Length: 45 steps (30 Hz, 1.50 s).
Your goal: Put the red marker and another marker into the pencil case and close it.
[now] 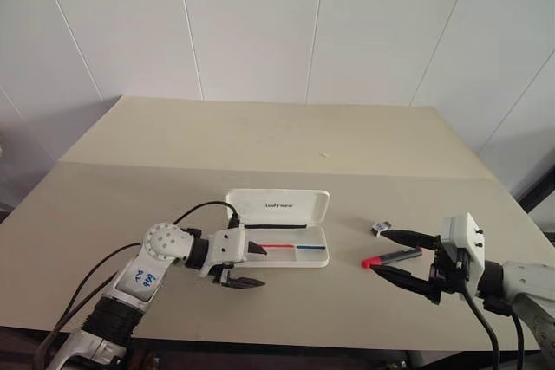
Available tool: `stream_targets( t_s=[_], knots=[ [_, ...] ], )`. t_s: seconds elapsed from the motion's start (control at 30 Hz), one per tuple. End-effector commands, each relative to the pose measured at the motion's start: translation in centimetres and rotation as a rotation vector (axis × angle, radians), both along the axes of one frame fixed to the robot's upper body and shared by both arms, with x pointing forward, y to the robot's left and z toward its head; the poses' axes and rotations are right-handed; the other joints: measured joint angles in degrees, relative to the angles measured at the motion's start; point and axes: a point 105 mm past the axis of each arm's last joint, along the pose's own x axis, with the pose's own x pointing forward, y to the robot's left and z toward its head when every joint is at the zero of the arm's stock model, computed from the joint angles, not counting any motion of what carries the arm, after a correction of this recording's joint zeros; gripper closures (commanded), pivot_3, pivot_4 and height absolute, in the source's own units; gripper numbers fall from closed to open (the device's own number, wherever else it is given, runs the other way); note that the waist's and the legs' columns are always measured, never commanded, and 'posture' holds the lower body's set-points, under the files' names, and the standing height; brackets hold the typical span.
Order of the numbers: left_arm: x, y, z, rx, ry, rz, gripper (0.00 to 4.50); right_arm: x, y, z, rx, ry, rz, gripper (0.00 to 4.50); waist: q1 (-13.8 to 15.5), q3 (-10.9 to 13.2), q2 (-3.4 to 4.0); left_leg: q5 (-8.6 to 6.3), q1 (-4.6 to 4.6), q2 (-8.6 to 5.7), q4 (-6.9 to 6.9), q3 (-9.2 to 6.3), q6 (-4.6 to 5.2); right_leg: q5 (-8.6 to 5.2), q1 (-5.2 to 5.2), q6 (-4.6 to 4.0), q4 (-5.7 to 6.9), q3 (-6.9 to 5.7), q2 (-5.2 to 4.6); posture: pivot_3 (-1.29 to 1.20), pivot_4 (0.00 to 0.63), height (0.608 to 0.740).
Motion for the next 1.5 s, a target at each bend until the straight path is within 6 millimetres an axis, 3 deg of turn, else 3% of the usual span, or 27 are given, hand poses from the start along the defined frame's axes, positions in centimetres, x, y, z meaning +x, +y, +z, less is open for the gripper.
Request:
stream_targets(
  t_s=[0.03,0.3,0.53,0.7,0.83,1.0,1.13,1.5],
  knots=[
    [-1.2,-0.4,1.0,-0.037,0.007,-0.044,0.02,-0.1,0.3,1.0,0.005,-0.051,0.012,0.00,0.0,0.0,0.00,0.00,0.00,0.00,0.00,0.00,0.00,0.00,0.00,0.00,0.00,0.00,0.00,0.00,0.150,0.740],
    [-2.3,-0.4,2.9,-0.136,0.058,-0.076,0.02,0.0,0.2,0.9,-0.001,-0.045,0.009,0.00,0.0,0.0,0.01,0.00,0.00,0.00,0.02,0.00,0.00,0.00,0.01,-0.01,-0.01,0.01,0.00,0.00,0.150,0.740],
    [-1.7,0.9,4.0,-0.168,0.041,-0.071,0.02,0.8,-1.4,0.7,-0.101,-0.053,0.001,0.00,0.0,0.0,0.01,0.00,0.02,0.00,0.06,0.07,0.00,-0.08,0.01,-0.16,-0.03,0.07,0.00,0.00,0.150,0.740],
    [-1.1,1.4,4.7,-0.225,0.023,-0.066,0.02,1.7,-2.8,-0.5,-0.249,-0.033,0.041,0.00,-0.1,0.0,0.01,0.00,0.07,0.00,0.06,0.16,0.00,-0.09,0.01,-0.17,-0.04,0.16,0.00,0.00,0.150,0.740],
    [-0.6,1.8,5.3,-0.294,0.018,-0.052,0.02,3.4,-3.9,-1.4,-0.393,0.001,0.099,0.00,-0.2,0.0,0.02,0.00,0.17,0.00,0.06,0.40,0.00,-0.07,0.01,-0.15,-0.04,0.36,0.00,0.00,0.150,0.740],
    [0.0,2.3,4.9,-0.315,-0.026,-0.024,0.02,5.4,-4.2,-1.8,-0.452,0.020,0.153,0.00,-0.5,0.0,0.02,0.00,0.45,0.00,0.00,0.77,0.00,-0.06,0.08,-0.13,-0.04,0.71,0.00,0.00,0.150,0.740],
    [-1.7,2.7,5.3,-0.424,0.069,-0.098,0.02,6.7,-4.0,-2.6,-0.499,0.082,0.218,0.00,-1.1,0.0,0.02,-0.01,0.51,0.00,-0.03,0.87,0.00,-0.05,0.08,-0.11,-0.02,0.80,0.00,0.00,0.150,0.740],
    [-2.7,3.3,5.4,-0.435,0.071,-0.061,0.02,9.0,-4.0,-4.4,-0.537,0.164,0.274,0.00,-1.9,0.0,0.03,-0.02,0.53,0.00,-0.06,0.90,0.00,0.13,0.08,0.22,0.00,0.86,0.00,0.00,0.150,0.740]
  ],
)
